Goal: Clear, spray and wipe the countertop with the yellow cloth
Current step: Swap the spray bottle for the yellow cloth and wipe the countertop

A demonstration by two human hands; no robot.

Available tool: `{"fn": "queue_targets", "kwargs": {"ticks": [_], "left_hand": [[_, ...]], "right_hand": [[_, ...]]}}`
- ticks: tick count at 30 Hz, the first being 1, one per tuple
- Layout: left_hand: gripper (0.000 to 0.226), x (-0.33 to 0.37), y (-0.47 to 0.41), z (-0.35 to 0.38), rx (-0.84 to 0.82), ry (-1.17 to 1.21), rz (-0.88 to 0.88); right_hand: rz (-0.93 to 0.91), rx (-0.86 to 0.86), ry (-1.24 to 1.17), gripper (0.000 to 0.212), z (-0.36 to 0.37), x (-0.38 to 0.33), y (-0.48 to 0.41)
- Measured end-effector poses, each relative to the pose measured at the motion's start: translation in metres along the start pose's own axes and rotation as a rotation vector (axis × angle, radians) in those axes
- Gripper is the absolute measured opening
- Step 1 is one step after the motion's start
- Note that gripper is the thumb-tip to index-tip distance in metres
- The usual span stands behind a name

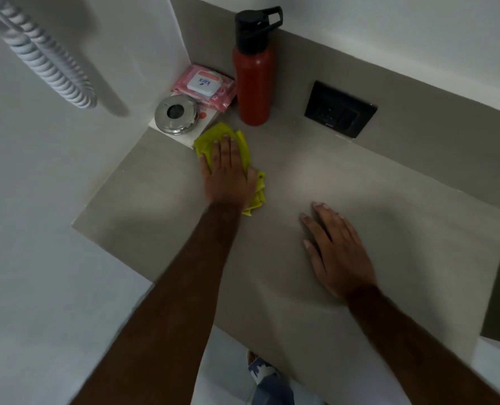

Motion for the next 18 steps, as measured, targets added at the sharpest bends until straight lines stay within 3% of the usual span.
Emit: {"fn": "queue_targets", "kwargs": {"ticks": [7, 10, 12, 15, 18], "left_hand": [[0.079, 0.015, 0.138, -0.01, 0.018, 0.078, 0.254], [0.073, 0.015, 0.181, -0.02, -0.019, 0.149, 0.281], [0.062, 0.008, 0.171, -0.033, 0.015, 0.327, 0.154], [0.048, -0.012, 0.144, -0.051, 0.15, 0.365, -0.139], [0.041, -0.014, 0.126, -0.059, -0.034, 0.414, -0.352]], "right_hand": [[0.086, 0.034, 0.028, 0.057, -0.007, -0.001, -0.001], [0.086, 0.029, 0.033, 0.055, -0.01, -0.003, -0.001], [0.081, 0.024, 0.022, 0.053, -0.011, -0.003, -0.002], [0.09, 0.005, 0.005, 0.052, -0.013, -0.004, -0.001], [0.097, -0.026, -0.056, 0.052, -0.015, -0.003, 0.0]]}}
Point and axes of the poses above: each hand's wrist, its own y-axis away from the middle knuckle, its own z-axis out of the palm, x = y × z, the point moved 1 cm from there along -y, towards the middle knuckle, and after that the axes turned 8 degrees about x, right-handed, at the moved point
